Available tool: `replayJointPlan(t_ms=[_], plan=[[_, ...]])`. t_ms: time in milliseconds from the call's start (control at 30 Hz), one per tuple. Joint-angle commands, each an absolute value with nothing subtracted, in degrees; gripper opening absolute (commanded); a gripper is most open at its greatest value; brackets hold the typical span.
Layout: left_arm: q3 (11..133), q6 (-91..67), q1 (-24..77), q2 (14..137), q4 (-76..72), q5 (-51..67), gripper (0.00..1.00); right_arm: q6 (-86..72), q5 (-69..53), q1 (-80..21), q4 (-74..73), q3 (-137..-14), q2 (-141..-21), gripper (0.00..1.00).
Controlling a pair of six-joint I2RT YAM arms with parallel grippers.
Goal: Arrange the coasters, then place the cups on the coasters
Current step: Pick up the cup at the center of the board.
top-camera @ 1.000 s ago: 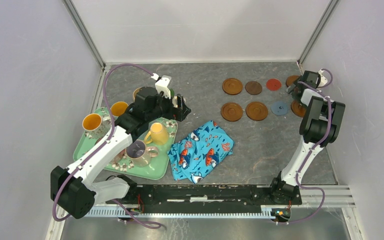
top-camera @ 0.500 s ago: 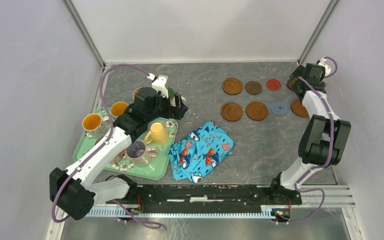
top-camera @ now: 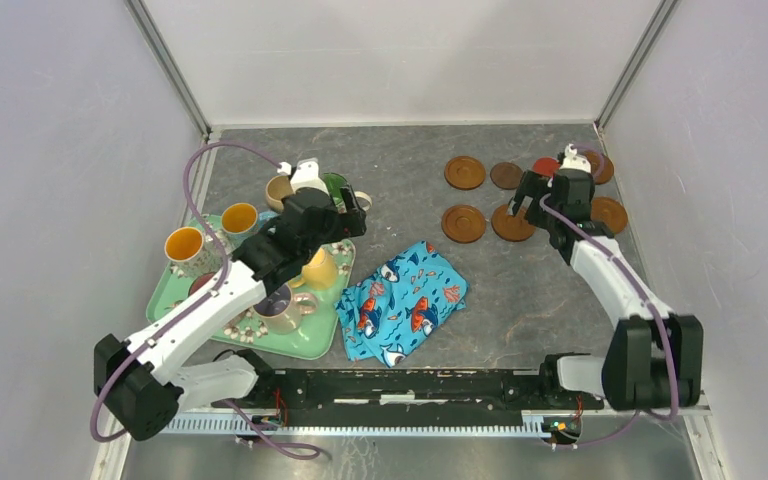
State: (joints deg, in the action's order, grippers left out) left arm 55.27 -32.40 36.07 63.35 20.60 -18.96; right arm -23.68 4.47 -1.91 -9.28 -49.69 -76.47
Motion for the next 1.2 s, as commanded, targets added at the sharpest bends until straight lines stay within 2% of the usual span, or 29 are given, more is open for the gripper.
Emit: replayJointPlan(t_ms=[0,167,367,733,1167], plan=[[57.0,-45.8,40.6,66.2,21.1,-34.1,1.0,-23.4,2.8,-4.2,-7.9,-45.1,-66.1,0.98],[61.4,-56.7,42.5,74.1,22.3,-40.8,1.0,-22.5,3.2,-4.8,-12.8,-41.3,-55.9,0.98],[73.5,-68.3,42.6,89.3,31.9,-48.0,1.0,-21.8,2.1,-5.1,-16.0,-38.9,-48.0,0.98],[103.0,-92.2,41.4,114.9,63.3,-55.2,1.0,-21.6,1.7,-7.2,-17.5,-37.5,-43.1,0.98],[106.3,-93.0,35.2,122.8,59.9,-53.6,1.0,-20.8,1.6,-8.7,-17.1,-37.6,-44.6,0.98]])
